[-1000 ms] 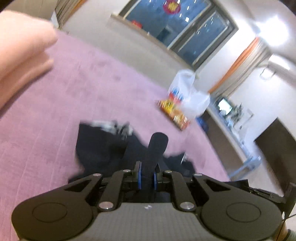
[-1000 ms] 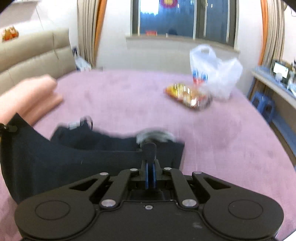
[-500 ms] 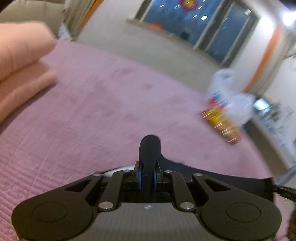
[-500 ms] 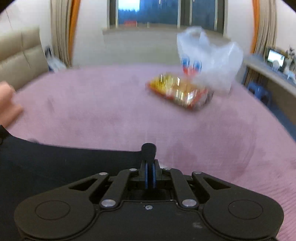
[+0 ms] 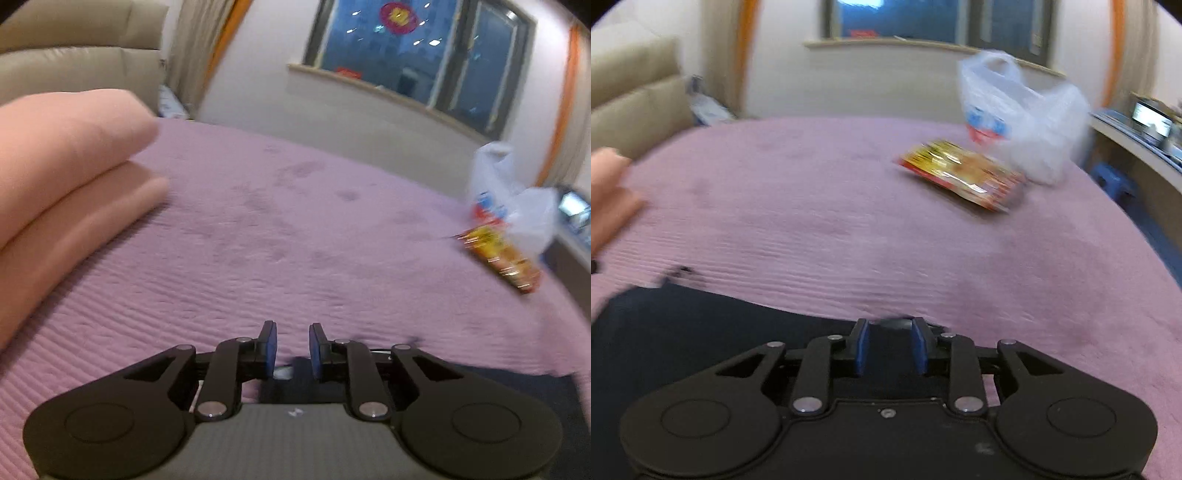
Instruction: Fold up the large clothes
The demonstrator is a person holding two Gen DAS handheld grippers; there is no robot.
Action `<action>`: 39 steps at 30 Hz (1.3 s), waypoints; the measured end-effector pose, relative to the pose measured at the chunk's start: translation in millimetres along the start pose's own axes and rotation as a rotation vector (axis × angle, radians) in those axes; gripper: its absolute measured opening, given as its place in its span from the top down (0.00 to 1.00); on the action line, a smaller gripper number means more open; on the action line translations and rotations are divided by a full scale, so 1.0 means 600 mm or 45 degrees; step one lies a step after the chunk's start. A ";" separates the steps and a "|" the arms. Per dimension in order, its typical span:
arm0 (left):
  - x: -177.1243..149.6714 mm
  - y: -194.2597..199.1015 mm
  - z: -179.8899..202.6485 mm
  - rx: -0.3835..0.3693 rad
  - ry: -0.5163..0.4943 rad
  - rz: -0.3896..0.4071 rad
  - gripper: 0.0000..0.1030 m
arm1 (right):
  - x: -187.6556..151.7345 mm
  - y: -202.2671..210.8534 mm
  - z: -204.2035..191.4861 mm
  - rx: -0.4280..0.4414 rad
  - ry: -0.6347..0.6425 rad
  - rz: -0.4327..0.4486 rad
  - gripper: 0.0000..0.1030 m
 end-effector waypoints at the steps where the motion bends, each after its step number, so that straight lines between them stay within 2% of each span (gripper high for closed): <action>1: -0.005 0.006 0.017 -0.067 -0.005 -0.009 0.81 | 0.002 0.000 -0.026 0.071 0.001 -0.014 0.89; 2: -0.012 0.008 0.034 -0.125 -0.021 -0.026 0.81 | 0.001 -0.006 -0.054 0.146 0.004 -0.047 0.95; 4: -0.037 -0.001 0.066 -0.230 -0.053 -0.085 0.81 | -0.013 -0.028 -0.113 0.249 0.052 -0.091 0.97; 6: -0.071 -0.026 0.085 -0.272 -0.047 -0.165 0.81 | -0.038 -0.065 -0.162 0.263 0.142 -0.149 0.97; 9: -0.110 -0.077 0.075 -0.266 0.040 -0.226 0.82 | -0.070 -0.121 -0.174 0.193 0.105 -0.272 1.00; 11: -0.103 -0.103 0.053 -0.280 0.153 -0.229 0.97 | -0.067 -0.127 -0.161 0.195 0.020 -0.278 1.00; 13: -0.094 -0.101 0.039 -0.291 0.228 -0.251 0.97 | -0.062 -0.120 -0.158 0.189 -0.028 -0.296 1.00; 15: -0.089 -0.062 0.033 -0.290 0.233 -0.237 0.95 | -0.063 -0.101 -0.163 0.170 0.003 -0.296 1.00; 17: -0.092 -0.015 0.025 -0.248 0.183 -0.211 0.83 | -0.063 -0.082 -0.170 0.171 0.039 -0.288 1.00; 18: -0.100 0.017 0.018 -0.241 0.176 -0.203 0.81 | -0.063 -0.066 -0.166 0.188 0.034 -0.277 0.96; 21: -0.128 0.108 -0.015 -0.200 0.230 -0.233 0.80 | -0.093 0.003 -0.167 0.251 -0.018 -0.293 0.93; 24: -0.174 0.195 -0.047 -0.166 0.351 -0.292 0.82 | -0.145 0.056 -0.180 0.317 -0.119 -0.403 0.90; 26: -0.203 0.232 -0.064 -0.120 0.395 -0.347 0.82 | -0.181 0.076 -0.195 0.261 -0.104 -0.416 0.90; 29: -0.244 0.251 -0.092 -0.067 0.465 -0.409 0.81 | -0.214 0.067 -0.226 0.136 0.034 -0.382 0.92; 32: -0.273 0.246 -0.119 -0.107 0.618 -0.419 0.81 | -0.206 0.047 -0.228 0.109 -0.028 -0.411 0.91; 34: -0.283 0.243 -0.128 -0.130 0.687 -0.418 0.77 | -0.199 0.047 -0.223 0.113 -0.069 -0.442 0.94; 36: -0.292 0.238 -0.133 -0.153 0.776 -0.414 0.65 | -0.198 0.052 -0.219 0.119 -0.078 -0.447 0.94; 37: -0.297 0.237 -0.136 -0.167 0.821 -0.404 0.53 | -0.199 0.055 -0.219 0.122 -0.070 -0.447 0.94; 38: -0.302 0.234 -0.135 -0.161 0.842 -0.393 0.45 | -0.202 0.056 -0.220 0.118 -0.055 -0.448 0.94; 39: -0.307 0.230 -0.136 -0.152 0.858 -0.377 0.45 | -0.204 0.056 -0.221 0.115 -0.043 -0.443 0.94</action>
Point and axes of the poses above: each gripper's, at about its wrist camera, not at the fingertips, and y roughly against the way its jaws point, z to its right, x to its top, the point moved 2 cm from there along -y, roughly the way its jaws point
